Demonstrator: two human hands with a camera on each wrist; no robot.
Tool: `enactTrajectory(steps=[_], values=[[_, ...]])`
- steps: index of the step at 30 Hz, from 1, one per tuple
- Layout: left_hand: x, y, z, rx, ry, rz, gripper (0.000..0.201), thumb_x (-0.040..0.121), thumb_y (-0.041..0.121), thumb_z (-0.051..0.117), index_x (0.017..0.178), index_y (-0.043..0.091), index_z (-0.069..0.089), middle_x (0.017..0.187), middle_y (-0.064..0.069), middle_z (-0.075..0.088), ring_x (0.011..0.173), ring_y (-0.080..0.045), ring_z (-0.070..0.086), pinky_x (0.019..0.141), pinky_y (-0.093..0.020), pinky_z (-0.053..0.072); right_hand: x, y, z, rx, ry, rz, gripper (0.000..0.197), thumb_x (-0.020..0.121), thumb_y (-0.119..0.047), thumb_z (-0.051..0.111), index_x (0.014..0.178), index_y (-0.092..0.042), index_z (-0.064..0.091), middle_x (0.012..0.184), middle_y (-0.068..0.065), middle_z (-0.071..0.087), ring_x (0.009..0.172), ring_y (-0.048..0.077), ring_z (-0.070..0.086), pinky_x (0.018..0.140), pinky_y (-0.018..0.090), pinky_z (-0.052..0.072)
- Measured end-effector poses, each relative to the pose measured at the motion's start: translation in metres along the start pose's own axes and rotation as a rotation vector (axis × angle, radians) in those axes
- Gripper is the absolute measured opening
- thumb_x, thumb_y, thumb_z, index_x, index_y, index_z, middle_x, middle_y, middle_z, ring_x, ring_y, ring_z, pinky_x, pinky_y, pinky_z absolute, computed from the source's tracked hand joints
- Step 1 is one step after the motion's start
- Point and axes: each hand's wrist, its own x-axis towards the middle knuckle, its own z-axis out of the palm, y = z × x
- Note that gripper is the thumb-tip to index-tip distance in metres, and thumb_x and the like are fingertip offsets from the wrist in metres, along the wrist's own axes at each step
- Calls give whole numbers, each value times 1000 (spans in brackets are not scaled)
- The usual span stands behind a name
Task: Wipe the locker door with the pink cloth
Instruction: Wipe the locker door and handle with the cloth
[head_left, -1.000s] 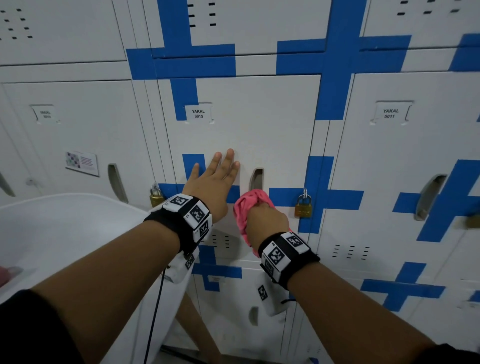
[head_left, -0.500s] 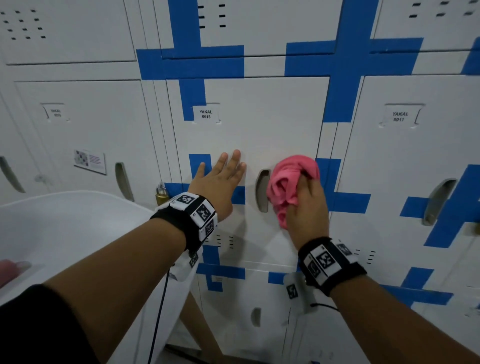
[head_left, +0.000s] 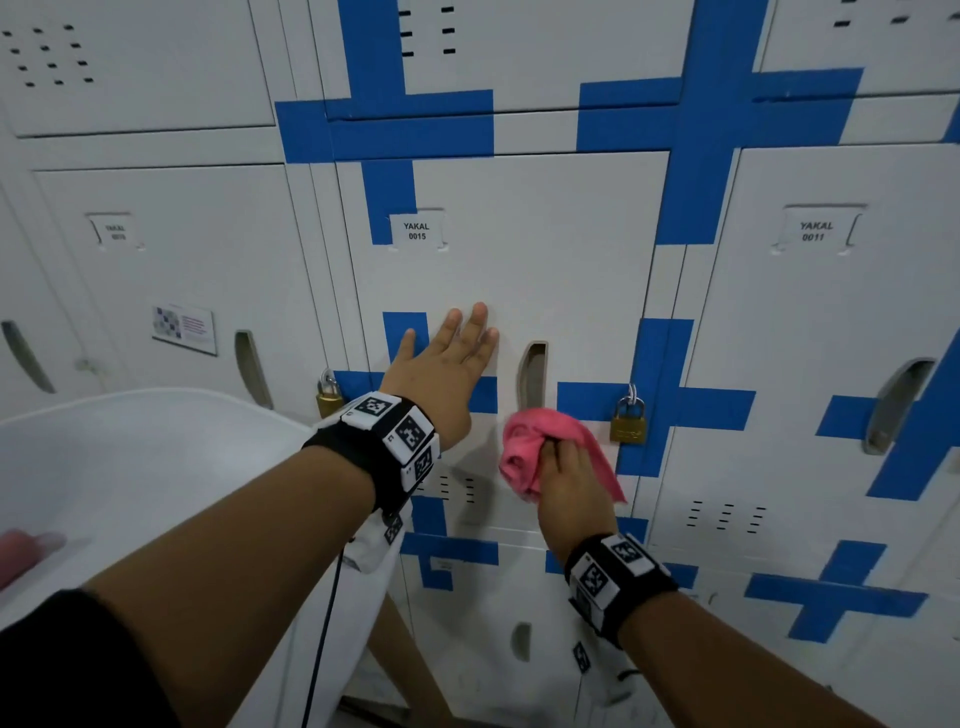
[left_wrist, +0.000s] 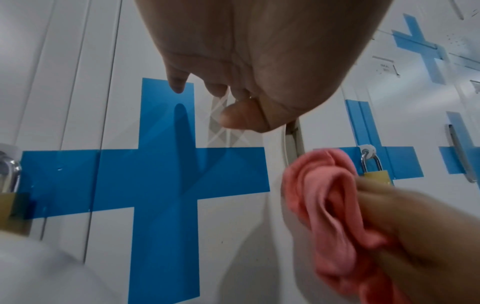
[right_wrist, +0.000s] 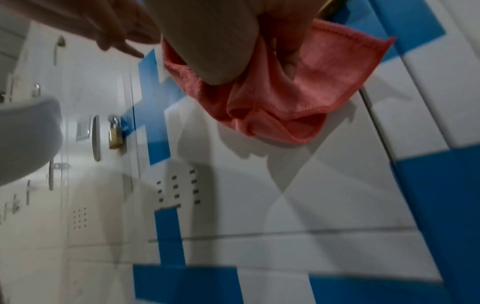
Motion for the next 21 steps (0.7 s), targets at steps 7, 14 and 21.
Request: enactTrajectory(steps=[7, 14, 21], values=[[1, -2, 0, 6, 2, 7, 95, 80, -1, 41, 147, 26, -20, 152, 5, -36, 145, -18, -22, 119, -55, 0, -10, -1, 14, -59, -110, -140, 65, 80, -16, 68, 139, -11, 40, 128, 8, 54, 113, 23, 54, 91, 33, 51], [1, -4, -3, -56, 39, 30, 97, 77, -1, 44, 149, 28, -13, 155, 6, -29, 147, -18, -17, 119, -55, 1, 59, -24, -59, -27, 410, -122, 45, 85, -20, 58, 126, -2, 52, 117, 15, 57, 101, 27, 53, 87, 37, 51], [-1, -8, -7, -195, 45, 47, 103, 72, -8, 42, 147, 29, -18, 158, 7, -20, 147, -14, -13, 120, -53, 2, 74, -26, -67, -200, 313, -176, 53, 72, -12, 73, 120, -1, 55, 108, 17, 57, 93, 31, 52, 79, 41, 50]])
